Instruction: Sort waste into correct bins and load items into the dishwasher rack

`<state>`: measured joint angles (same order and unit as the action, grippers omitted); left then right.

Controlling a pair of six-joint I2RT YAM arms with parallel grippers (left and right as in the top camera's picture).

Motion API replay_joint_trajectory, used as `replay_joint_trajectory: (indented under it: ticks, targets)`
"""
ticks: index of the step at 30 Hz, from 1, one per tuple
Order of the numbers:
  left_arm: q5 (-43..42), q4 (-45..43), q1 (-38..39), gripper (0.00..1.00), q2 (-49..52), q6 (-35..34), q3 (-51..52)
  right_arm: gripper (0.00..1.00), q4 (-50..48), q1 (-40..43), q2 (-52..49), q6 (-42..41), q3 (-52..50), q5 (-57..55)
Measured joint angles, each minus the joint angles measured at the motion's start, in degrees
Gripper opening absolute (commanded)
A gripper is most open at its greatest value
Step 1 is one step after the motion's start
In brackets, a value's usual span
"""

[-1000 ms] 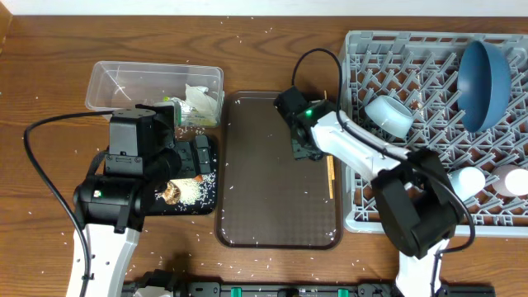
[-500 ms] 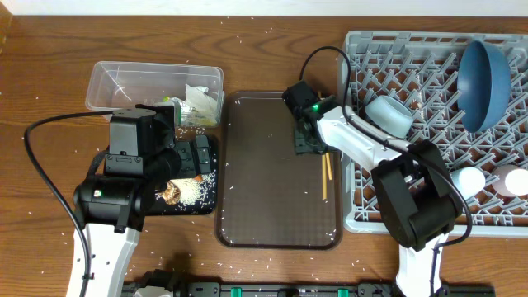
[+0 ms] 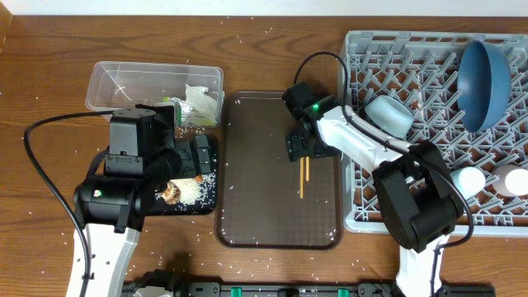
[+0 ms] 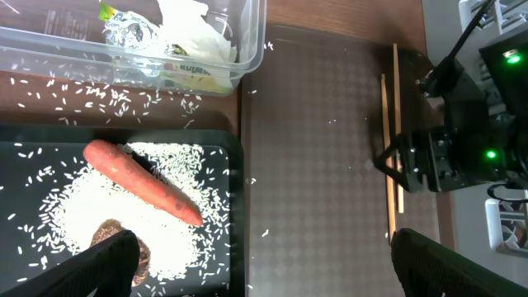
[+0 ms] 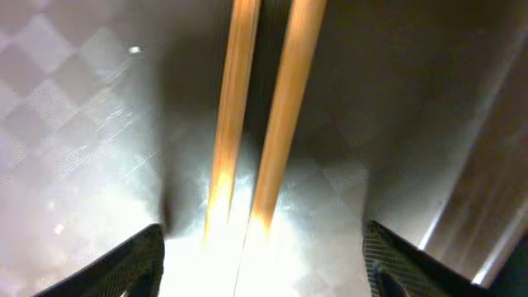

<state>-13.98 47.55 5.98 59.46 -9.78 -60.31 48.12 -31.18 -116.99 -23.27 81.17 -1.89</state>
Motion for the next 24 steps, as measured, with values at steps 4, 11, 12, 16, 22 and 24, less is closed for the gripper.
replay_joint_trajectory:
  ticks: [4,11,12,16,22,24]
  targets:
    - [0.00,0.00,0.00,0.98,0.00,0.00,0.00,0.23,-0.83,0.00,2.32,-0.46,0.00,0.17]
    - [0.00,0.02,0.00,0.98,0.00,0.00,0.00,0.28,-1.44,0.00,2.93,-1.11,-0.02,1.18]
    - [0.00,0.00,0.00,0.98,0.00,0.00,0.00,0.28,-1.60,0.00,2.93,-1.11,-0.02,0.87]
    - [0.00,0.00,0.00,0.98,0.00,0.00,0.00,0.36,-3.06,0.00,2.73,-1.51,-0.02,0.11]
    - [0.00,0.02,0.00,0.98,0.00,0.00,0.00,0.39,-5.81,-0.28,0.39,-2.64,-0.02,3.69]
    - [0.00,0.02,0.00,0.98,0.00,0.00,0.00,0.31,-5.44,-0.94,-0.94,-4.26,-0.04,3.67]
